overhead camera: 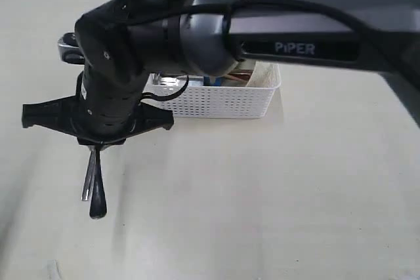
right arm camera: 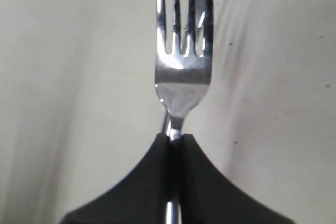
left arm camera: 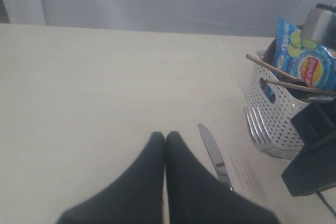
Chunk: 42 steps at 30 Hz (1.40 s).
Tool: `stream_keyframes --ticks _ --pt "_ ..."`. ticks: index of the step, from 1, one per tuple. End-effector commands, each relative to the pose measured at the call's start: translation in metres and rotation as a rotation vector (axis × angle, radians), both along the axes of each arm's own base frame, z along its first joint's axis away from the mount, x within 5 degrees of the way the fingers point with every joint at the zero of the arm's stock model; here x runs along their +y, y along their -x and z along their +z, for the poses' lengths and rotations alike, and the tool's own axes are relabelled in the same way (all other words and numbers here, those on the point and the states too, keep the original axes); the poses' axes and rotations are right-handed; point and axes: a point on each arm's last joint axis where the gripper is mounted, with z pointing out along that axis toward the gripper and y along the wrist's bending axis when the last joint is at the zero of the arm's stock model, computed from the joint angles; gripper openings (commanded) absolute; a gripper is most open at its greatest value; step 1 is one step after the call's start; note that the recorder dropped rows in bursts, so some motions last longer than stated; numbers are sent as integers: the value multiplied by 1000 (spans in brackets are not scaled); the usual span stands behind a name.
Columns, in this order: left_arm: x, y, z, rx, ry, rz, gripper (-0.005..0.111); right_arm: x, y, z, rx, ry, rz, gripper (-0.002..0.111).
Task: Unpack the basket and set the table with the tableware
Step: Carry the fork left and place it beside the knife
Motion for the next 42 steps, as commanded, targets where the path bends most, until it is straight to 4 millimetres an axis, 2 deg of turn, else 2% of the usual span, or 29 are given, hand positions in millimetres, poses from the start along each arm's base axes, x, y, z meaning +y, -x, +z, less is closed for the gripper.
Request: stream_keyframes --ticks 1,7,15,22,29,34,39,40,42 --pt "0 0 -1 -3 -3 -5 0 -1 -10 -14 -36 29 -98 -1" --pt "0 0 -1 -3 -3 -5 0 3 -21 -18 -53 -12 -140 -1" --pt "0 0 -1 -3 -3 -5 0 -4 -33 -34 -29 42 -169 -1" --pt "0 0 -1 -3 -3 -5 0 0 -31 -51 -19 51 -131 -1" --pt "0 0 -1 -3 -3 -5 0 3 -32 -54 -29 30 -121 -1" --pt "0 0 -1 -3 -3 -5 0 4 -31 -68 0 51 -122 -1" --pt "0 0 -1 -3 -3 -5 0 4 -30 -68 4 53 -110 0" --pt "0 0 -1 -3 -3 -5 0 4 -30 -68 6 54 -110 0" --pt "0 0 -1 -3 -3 -5 0 3 -29 -68 13 67 -107 13"
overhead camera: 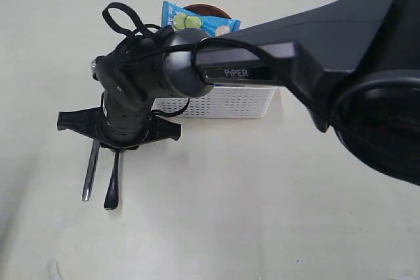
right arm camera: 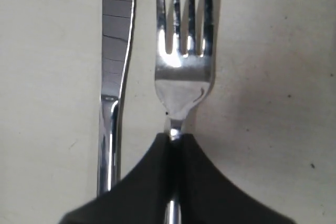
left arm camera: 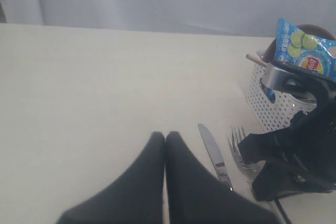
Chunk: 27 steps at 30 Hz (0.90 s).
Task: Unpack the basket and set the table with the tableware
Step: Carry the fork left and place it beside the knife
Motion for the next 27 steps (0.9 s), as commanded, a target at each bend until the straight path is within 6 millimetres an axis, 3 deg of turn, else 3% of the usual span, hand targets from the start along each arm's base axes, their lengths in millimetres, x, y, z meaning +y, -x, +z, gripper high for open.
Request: stream_keyframes --ticks 1,5,11,15,20,27 --pt "0 0 -1 -3 -3 -5 0 -2 1 -2 18 21 9 22" --pt "0 0 -1 -3 -3 -5 0 0 5 -2 24 25 15 38" --pt "0 0 -1 -3 -3 -5 0 0 6 0 25 25 19 38" --pt "0 0 -1 -3 -3 -5 0 -1 8 13 15 20 38 38" --pt "0 0 -1 -3 -3 -5 0 -7 11 50 -36 0 123 38" --pt "0 0 -1 -3 -3 -5 0 -31 27 123 -117 20 345 35"
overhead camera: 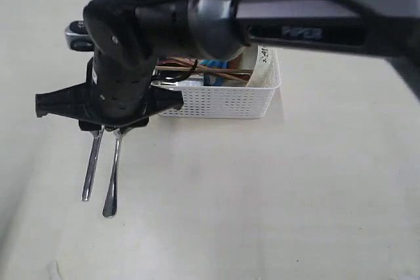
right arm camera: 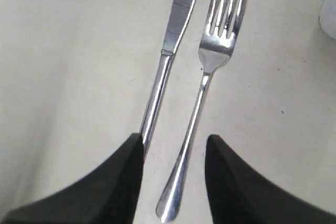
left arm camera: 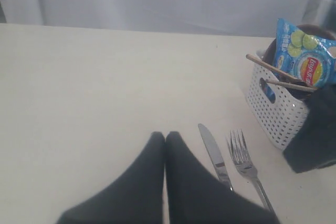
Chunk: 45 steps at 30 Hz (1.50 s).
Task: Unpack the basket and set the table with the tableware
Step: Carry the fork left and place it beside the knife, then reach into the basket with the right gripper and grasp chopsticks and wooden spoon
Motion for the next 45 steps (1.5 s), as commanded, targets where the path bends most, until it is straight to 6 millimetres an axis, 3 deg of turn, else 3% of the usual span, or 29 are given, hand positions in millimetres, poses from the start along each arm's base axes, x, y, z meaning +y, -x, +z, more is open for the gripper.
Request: stream_keyframes --ticks 1,6,10,13,19,22,25,30,33,39,45 --pt "0 0 -1 -3 -3 -5 0 -21 13 54 -72 12 176 31" --pt "0 0 -1 -3 -3 -5 0 -61 6 108 -204 19 192 12" --pt "0 0 -1 -3 -3 -5 0 -111 -24 136 -288 78 88 9" --pt "0 0 -1 -3 -3 -5 0 -148 -49 142 -312 142 70 9" --pt "0 0 -1 -3 -3 -5 0 -209 -88 136 -287 248 97 9" --pt "0 0 -1 -3 -3 -5 0 -230 -104 132 -275 182 144 12" --pt "0 0 -1 -3 -3 -5 0 -242 -117 128 -283 71 179 23" --pt "0 0 -1 -3 -3 -5 0 -244 -137 108 -270 -78 250 46" --pt "0 0 -1 -3 -3 -5 0 -239 -146 89 -259 -86 324 49" --pt "0 0 -1 -3 -3 -5 0 -199 -149 58 -260 -214 531 49" --pt "0 0 -1 -3 -3 -5 0 -149 -136 36 -324 -128 693 49"
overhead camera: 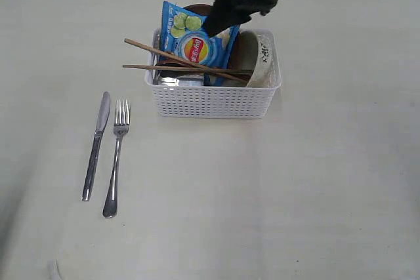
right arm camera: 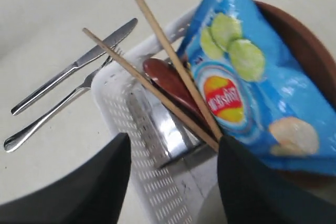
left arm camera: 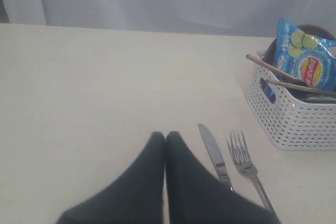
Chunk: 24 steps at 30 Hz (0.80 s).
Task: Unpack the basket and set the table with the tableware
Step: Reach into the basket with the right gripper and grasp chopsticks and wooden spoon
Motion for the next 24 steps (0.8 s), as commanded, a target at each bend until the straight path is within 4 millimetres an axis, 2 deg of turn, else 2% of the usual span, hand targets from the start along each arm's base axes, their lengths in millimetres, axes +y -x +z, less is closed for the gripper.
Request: stream_keyframes --ticks 1,5,10,16,24 --pt "0 0 -1 -3 -3 -5 0 32 10 -11 -104 70 103 49" --pt "0 0 -1 -3 -3 -5 0 53 20 -23 -168 153 187 49" --pt "0 0 -1 -3 -3 -5 0 67 24 -25 -243 180 209 49" --pt "0 0 -1 -3 -3 -5 0 72 21 -27 -308 189 204 49" --pt "0 0 -1 -3 -3 -5 0 72 16 -46 -303 251 233 49"
